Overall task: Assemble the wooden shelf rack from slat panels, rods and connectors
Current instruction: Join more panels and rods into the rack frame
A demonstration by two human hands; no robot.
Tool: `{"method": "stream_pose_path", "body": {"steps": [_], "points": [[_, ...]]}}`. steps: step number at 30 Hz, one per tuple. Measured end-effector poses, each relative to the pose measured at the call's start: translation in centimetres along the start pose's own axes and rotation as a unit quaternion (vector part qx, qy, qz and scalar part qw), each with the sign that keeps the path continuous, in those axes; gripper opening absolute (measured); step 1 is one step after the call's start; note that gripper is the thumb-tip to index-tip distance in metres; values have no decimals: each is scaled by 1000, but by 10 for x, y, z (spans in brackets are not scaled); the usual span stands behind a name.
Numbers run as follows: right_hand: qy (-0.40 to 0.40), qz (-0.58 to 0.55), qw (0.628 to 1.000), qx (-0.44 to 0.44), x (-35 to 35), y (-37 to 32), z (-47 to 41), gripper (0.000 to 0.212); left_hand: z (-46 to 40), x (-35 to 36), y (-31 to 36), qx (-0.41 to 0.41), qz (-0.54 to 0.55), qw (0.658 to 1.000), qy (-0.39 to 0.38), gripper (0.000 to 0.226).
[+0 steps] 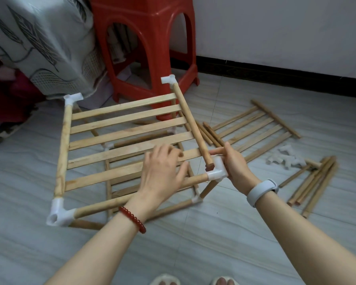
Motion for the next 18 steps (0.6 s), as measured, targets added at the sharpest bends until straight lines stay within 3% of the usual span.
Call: {"method": "stream_pose_path", "body": {"steps": [2, 4, 7, 10, 13, 15, 18], "points": [[6, -10, 1000, 7, 6, 4, 0, 50, -7, 0, -17, -39, -47, 995, -76, 47], [6, -8, 1000, 11, 10, 6, 0, 50, -15, -1, -26, -20, -96, 989, -113, 55], [-21, -31, 999, 30, 10, 6, -2, 57, -22, -9, -21, 45, -94, 989, -104, 55], [-54, -22, 998, 29, 7, 6, -5, 57, -6, -14, -19, 34, 0, 998, -57, 43], [-41, 67, 997, -12, 7, 6, -5, 44, 22, -20, -42, -83, 3, 997, -8, 30], [-4, 144, 988, -57, 8, 6, -2, 40, 41, -24, -65, -193, -24, 980, -35, 35], [42, 164, 981, -92, 9, 7, 3, 39, 66, -34, -95, -291, -76, 953, -41, 52]]}}
Point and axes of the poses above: each hand's wrist, its own z-axis away from the middle knuckle, its own x-axis out of the palm, y = z × x, the point moved 2 cm from there along -z, towards the middle knuckle, and after that the axes turned 4 degrees about -z, right-handed, at the moved point
